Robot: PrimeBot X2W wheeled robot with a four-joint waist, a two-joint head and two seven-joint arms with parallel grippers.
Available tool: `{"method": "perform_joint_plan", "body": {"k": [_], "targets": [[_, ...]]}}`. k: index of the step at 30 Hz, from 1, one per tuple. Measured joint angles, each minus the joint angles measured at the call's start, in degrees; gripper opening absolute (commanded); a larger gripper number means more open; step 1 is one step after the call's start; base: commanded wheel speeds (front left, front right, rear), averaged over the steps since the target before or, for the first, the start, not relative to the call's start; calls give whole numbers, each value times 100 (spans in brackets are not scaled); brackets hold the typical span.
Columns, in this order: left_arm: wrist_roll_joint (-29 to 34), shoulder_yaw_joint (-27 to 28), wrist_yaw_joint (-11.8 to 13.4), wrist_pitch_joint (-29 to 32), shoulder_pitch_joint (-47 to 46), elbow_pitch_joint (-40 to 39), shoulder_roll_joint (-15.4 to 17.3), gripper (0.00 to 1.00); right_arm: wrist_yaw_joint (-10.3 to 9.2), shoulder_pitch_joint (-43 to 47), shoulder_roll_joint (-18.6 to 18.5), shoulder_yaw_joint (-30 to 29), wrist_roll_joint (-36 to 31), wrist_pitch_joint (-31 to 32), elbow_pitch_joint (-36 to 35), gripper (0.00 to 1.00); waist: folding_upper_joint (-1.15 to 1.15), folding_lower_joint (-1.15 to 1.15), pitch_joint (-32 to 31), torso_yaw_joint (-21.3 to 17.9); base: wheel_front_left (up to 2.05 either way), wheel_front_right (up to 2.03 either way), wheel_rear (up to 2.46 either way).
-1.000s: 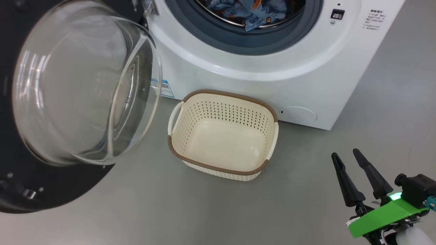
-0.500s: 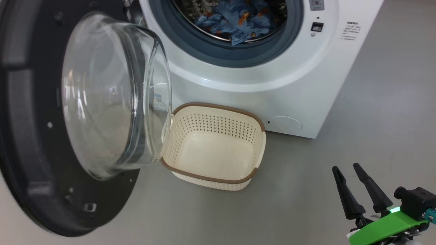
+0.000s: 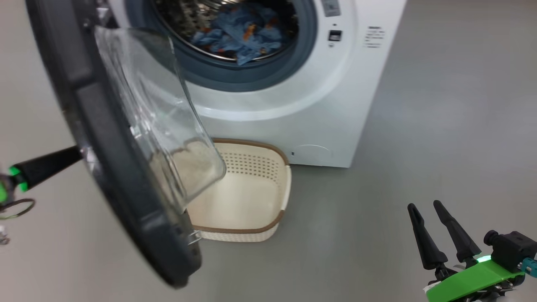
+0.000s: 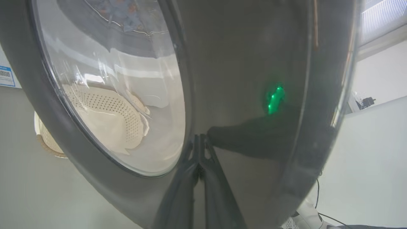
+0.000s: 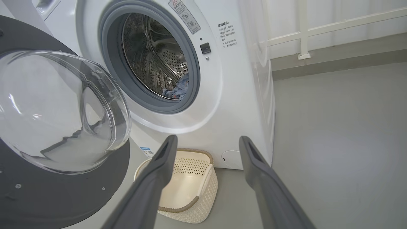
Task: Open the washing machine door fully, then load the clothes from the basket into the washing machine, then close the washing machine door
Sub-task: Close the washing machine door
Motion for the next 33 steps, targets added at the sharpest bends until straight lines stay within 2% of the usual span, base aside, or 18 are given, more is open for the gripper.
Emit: {"method": "perform_joint_plan", "body": {"k": [9,19,26,33], "targets": [[319,-559,0,-572,-548,11,-333,0,0,-21,143,-31,0,0,-13,100,0,0,98,-569,0,0,0],[547,-964,-1,-1581,-1201,587,-593,0,0,-48,248,-136,-1,0,-23,100,0,0,265,-1185,0,0,0],[546,-1256,-20,-2008,-1450,857,-606,0,0,-106,311,-252,-2,0,-36,100,0,0,396,-1469,0,0,0],[452,-1412,-20,-2505,-1185,869,-390,0,0,-113,305,-308,-11,0,-36,100,0,0,361,-1404,0,0,0]]}}
